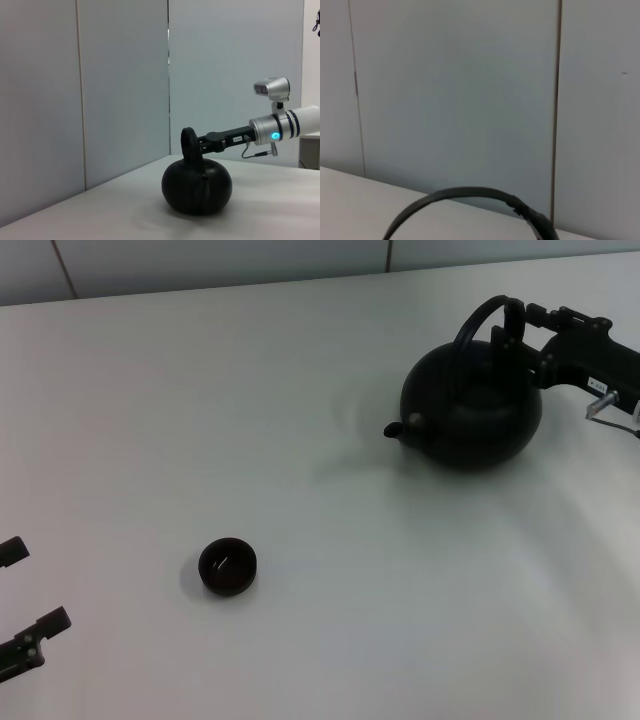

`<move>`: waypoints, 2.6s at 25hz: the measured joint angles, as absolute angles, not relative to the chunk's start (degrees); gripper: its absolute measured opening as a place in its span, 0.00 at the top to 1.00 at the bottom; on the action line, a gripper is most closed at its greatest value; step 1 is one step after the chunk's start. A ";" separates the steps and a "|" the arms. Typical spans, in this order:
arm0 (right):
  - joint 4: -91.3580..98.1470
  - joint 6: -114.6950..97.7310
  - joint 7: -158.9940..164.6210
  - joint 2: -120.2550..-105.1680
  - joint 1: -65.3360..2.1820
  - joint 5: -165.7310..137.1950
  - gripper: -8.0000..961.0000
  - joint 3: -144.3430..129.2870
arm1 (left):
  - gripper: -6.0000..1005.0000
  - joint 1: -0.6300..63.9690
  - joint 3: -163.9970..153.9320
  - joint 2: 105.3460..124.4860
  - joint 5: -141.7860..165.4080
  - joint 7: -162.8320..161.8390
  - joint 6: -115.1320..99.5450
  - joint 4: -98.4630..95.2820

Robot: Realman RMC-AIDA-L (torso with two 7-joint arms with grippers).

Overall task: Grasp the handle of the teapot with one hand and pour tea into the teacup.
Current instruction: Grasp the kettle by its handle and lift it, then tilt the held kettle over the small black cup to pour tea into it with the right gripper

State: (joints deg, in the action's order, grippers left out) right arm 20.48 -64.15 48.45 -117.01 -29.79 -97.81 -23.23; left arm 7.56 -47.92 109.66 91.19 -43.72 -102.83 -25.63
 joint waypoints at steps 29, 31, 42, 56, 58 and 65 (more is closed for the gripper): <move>19.87 -70.58 50.44 -118.58 -31.92 -95.61 0.90 -26.97 | 0.19 8.22 -47.96 109.88 91.33 -43.68 -102.50 -25.56; 18.85 -70.33 50.77 -118.91 -33.17 -95.57 0.90 -28.88 | 0.19 8.23 -48.08 110.02 91.37 -43.68 -102.50 -25.56; 14.51 -70.25 50.64 -119.26 -38.47 -95.37 0.90 -34.36 | 0.19 8.39 -48.25 111.70 92.65 -42.86 -102.13 -25.45; 14.50 -73.08 40.85 -119.52 -38.72 -95.00 0.90 -36.01 | 0.19 8.34 -47.82 112.85 92.79 -43.01 -100.27 -25.40; 14.60 -73.14 39.56 -119.52 -38.88 -95.00 0.90 -35.99 | 0.19 8.26 -47.81 112.85 92.66 -43.11 -100.11 -25.40; 14.72 -72.86 35.54 -119.53 -39.94 -95.00 0.90 -36.27 | 0.19 8.17 -47.81 113.11 92.56 -43.20 -99.83 -25.40</move>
State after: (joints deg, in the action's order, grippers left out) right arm 14.72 -72.86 35.54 -119.53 -39.94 -95.00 -36.27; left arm 8.17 -47.81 113.11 92.55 -43.20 -99.83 -25.40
